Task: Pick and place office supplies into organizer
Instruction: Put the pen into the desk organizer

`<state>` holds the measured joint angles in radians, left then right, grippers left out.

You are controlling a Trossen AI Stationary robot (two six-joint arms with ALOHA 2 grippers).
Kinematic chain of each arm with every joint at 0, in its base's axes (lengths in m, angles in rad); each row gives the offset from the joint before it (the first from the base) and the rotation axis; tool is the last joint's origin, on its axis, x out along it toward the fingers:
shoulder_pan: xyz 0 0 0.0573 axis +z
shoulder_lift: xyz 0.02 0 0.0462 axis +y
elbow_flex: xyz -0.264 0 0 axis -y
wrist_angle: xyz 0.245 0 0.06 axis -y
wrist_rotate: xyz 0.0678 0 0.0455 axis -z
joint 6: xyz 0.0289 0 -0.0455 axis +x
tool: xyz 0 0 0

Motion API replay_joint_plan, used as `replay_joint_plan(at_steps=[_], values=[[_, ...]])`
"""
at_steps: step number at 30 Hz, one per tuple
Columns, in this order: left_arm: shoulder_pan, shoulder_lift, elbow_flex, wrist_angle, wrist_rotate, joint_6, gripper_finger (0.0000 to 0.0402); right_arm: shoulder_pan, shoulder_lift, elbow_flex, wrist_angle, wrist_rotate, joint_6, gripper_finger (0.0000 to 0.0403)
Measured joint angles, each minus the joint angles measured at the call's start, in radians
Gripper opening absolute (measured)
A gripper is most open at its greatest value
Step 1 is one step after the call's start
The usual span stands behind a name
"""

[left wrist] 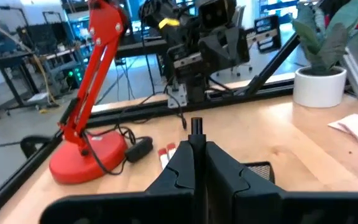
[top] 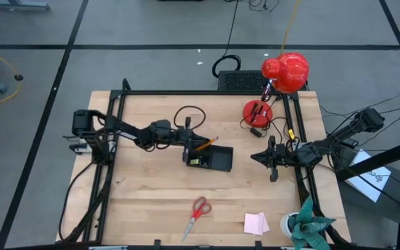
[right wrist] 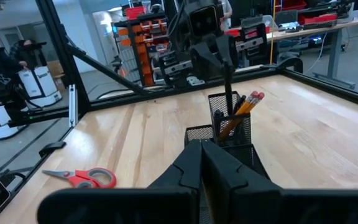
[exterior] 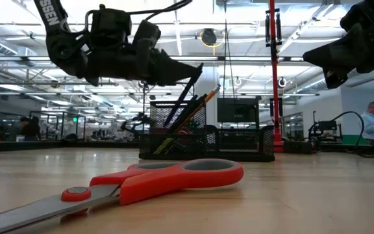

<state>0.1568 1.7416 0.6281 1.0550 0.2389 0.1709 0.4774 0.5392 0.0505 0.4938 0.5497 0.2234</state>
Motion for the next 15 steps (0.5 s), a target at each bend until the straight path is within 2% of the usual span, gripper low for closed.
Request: replay_joint_plan(at_steps=[8, 15], values=[[-0.022, 0.08, -0.001, 0.058, -0.051, -0.001, 0.0012, 0.0, 0.0, 0.0, 0.0, -0.001, 0.0, 0.0004], [-0.022, 0.087, 0.0, 0.073, -0.062, -0.017, 0.0017, 0.0, 0.0, 0.0, 0.003, -0.001, 0.0, 0.0004]])
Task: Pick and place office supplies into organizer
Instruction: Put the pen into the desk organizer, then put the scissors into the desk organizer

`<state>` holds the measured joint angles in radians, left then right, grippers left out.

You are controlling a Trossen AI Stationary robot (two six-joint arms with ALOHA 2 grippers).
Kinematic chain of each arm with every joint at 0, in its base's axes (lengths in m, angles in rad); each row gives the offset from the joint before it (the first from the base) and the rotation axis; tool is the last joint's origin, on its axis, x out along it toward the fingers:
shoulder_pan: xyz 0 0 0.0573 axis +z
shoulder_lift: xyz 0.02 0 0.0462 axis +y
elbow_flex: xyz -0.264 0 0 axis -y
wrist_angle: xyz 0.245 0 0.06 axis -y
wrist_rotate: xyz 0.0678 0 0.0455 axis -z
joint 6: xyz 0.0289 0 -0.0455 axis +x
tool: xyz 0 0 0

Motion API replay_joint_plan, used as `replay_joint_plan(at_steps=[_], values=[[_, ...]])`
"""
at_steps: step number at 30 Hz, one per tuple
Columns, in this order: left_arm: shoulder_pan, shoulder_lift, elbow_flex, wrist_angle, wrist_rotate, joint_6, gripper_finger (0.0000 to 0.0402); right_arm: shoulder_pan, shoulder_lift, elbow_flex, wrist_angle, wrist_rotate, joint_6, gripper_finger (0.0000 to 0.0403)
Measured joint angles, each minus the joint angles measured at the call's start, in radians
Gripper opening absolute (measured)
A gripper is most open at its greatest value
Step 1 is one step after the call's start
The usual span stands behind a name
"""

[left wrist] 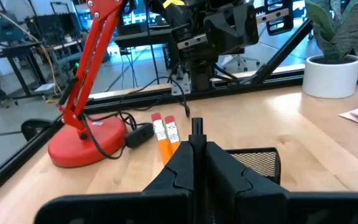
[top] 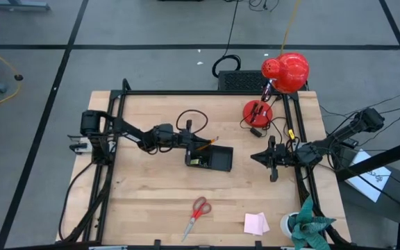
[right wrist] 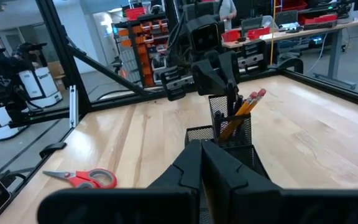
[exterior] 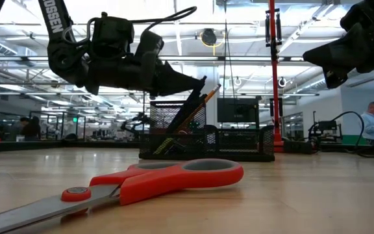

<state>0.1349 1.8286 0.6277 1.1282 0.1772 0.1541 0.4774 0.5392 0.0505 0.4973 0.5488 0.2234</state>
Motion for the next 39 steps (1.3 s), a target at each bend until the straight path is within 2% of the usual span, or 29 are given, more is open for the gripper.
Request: replay_joint_plan(at_steps=[12, 17, 22, 26, 29, 31, 34, 37, 39], values=[[-0.012, 0.0, 0.0, -0.012, -0.006, -0.009, 0.0032, 0.0, 0.0, 0.0, 0.0, -0.03, 0.003, 0.0004], [-0.016, 0.0, 0.0, -0.012, -0.006, -0.018, 0.0075, 0.0, 0.0, 0.0, 0.0, -0.035, 0.003, 0.0004], [-0.031, -0.012, 0.0, -0.013, -0.04, 0.006, 0.0123, 0.0, 0.0, 0.0, 0.0, -0.108, 0.001, 0.0004], [-0.054, -0.079, 0.0, -0.013, -0.067, 0.08, 0.0142, 0.0, 0.0, 0.0, 0.007, -0.108, 0.001, 0.0004], [-0.108, -0.207, 0.0, -0.066, -0.141, 0.151, 0.0144, 0.0, 0.0, 0.0, 0.008, -0.108, 0.001, 0.0004], [-0.164, -0.324, 0.021, -0.216, -0.259, 0.178, 0.0144, 0.0, 0.0, 0.0, 0.008, -0.108, 0.001, 0.0004], [-0.276, -0.487, 0.129, -0.678, -0.455, 0.218, 0.0145, 0.0, 0.0, 0.0, 0.007, -0.108, 0.001, 0.0004], [-0.422, -0.523, 0.287, -1.114, -0.641, 0.166, 0.0145, 0.0, 0.0, 0.0, -0.001, -0.107, 0.0, 0.0004], [-0.518, -0.515, 0.376, -1.32, -0.726, 0.07, 0.0145, 0.0, 0.0, 0.0, -0.007, -0.107, 0.0, 0.0004]])
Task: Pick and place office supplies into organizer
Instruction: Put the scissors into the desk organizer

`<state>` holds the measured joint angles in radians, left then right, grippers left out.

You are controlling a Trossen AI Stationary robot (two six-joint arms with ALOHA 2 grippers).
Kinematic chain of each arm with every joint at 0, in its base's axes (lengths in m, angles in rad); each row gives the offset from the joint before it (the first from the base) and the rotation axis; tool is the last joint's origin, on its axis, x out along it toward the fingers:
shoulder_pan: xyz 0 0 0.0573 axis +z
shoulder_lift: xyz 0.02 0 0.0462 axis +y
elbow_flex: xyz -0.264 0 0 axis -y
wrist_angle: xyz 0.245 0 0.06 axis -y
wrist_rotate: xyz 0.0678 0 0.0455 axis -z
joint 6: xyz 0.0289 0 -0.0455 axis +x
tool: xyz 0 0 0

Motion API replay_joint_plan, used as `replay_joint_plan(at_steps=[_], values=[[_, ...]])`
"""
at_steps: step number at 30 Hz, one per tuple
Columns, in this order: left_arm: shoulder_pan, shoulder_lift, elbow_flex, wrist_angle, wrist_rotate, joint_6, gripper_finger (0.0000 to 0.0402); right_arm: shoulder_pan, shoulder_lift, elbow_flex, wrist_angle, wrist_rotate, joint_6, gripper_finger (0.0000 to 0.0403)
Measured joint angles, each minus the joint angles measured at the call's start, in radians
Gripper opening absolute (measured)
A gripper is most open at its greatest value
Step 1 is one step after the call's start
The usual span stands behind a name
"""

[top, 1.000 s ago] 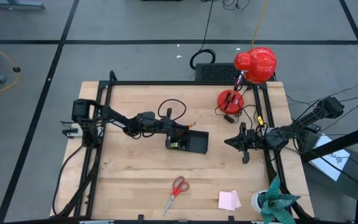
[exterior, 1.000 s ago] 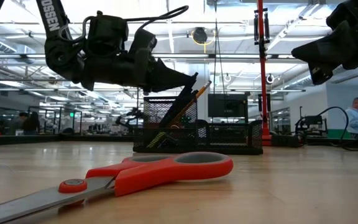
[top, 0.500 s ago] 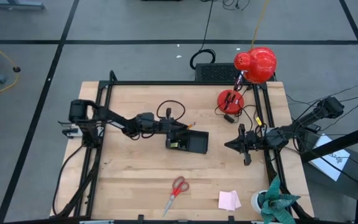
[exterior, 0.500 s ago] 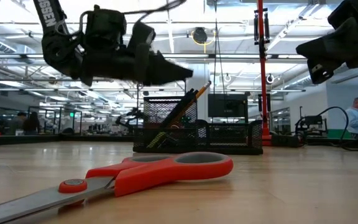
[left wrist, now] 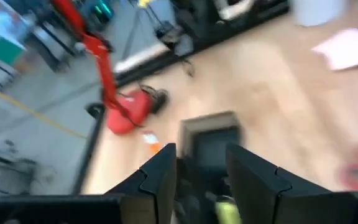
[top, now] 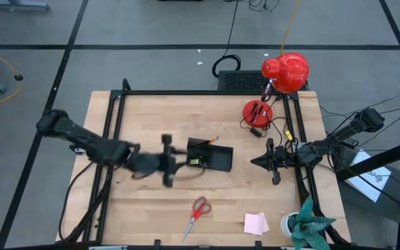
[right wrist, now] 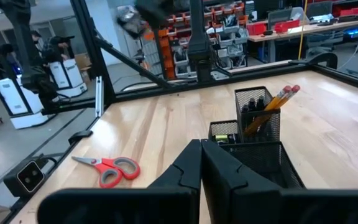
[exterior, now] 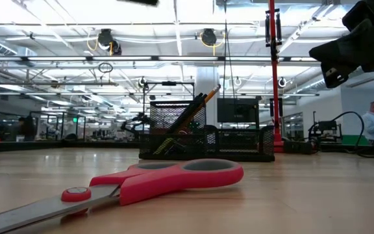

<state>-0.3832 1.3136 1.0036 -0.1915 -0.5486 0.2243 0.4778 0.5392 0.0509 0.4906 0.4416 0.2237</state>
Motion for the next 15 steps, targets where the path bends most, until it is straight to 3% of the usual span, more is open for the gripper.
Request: replay_joint_plan(at_steps=[5, 15], values=[[-0.153, 0.077, 0.1, -0.191, -0.026, -0.306, 0.0145, 0.0, 0.0, 0.0, 0.001, 0.001, -0.008, 0.0004], [-0.227, 0.341, 0.086, -0.108, -0.026, -0.642, 0.0145, 0.0, 0.0, 0.0, -0.001, 0.003, -0.012, 0.0004]])
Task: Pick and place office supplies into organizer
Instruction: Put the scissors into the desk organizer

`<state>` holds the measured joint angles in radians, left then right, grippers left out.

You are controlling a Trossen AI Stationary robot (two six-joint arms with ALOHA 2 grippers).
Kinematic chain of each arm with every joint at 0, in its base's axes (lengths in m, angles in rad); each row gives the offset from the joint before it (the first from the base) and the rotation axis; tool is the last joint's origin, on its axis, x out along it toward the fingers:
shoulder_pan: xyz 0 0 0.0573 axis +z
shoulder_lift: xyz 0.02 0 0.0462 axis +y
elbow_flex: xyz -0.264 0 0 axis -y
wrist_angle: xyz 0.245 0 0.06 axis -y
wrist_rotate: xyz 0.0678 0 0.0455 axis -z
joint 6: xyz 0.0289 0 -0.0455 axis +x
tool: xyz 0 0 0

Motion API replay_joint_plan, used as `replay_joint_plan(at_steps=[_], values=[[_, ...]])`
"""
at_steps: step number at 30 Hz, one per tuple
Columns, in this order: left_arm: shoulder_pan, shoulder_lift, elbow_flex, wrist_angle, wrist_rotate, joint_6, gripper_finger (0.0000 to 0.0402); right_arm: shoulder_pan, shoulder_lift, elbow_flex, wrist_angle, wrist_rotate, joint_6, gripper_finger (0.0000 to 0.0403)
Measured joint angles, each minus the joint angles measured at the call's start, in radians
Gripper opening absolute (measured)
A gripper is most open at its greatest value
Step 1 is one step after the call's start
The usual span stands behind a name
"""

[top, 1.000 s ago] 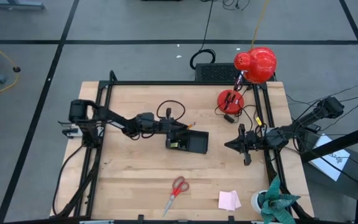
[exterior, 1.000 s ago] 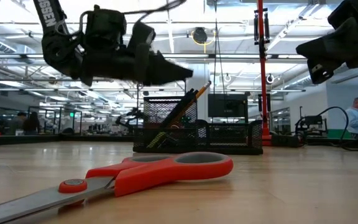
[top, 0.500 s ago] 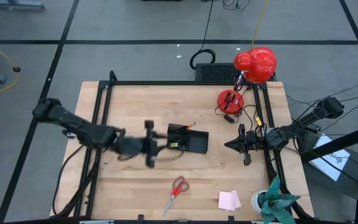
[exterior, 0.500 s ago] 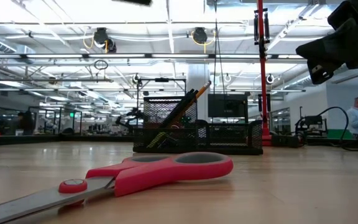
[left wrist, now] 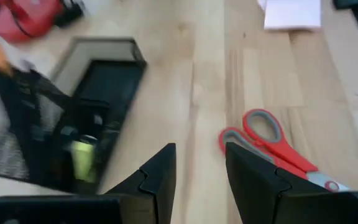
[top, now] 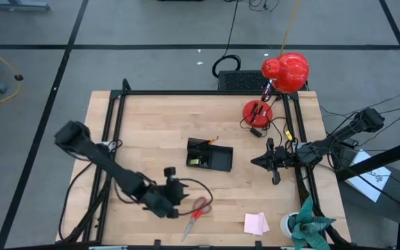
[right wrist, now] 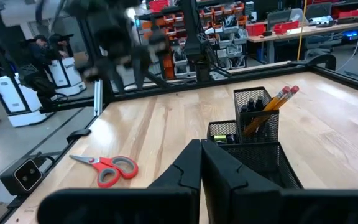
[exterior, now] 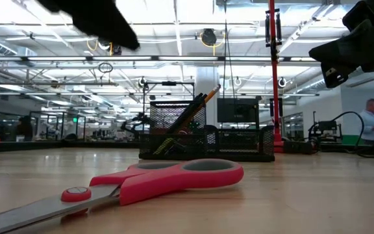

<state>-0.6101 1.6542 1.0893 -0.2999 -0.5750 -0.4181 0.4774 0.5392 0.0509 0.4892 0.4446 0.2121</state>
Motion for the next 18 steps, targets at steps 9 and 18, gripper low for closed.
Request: replay_joint_plan(at_steps=[9, 18], values=[[0.046, 0.213, 0.02, 0.21, 0.15, -0.089, 0.0145, 0.0, 0.0, 0.0, 0.008, 0.0, 0.004, 0.0004], [0.083, 0.318, 0.214, 0.096, 0.293, 0.098, 0.0145, 0.0, 0.0, 0.0, 0.014, 0.005, -0.037, 0.0004]])
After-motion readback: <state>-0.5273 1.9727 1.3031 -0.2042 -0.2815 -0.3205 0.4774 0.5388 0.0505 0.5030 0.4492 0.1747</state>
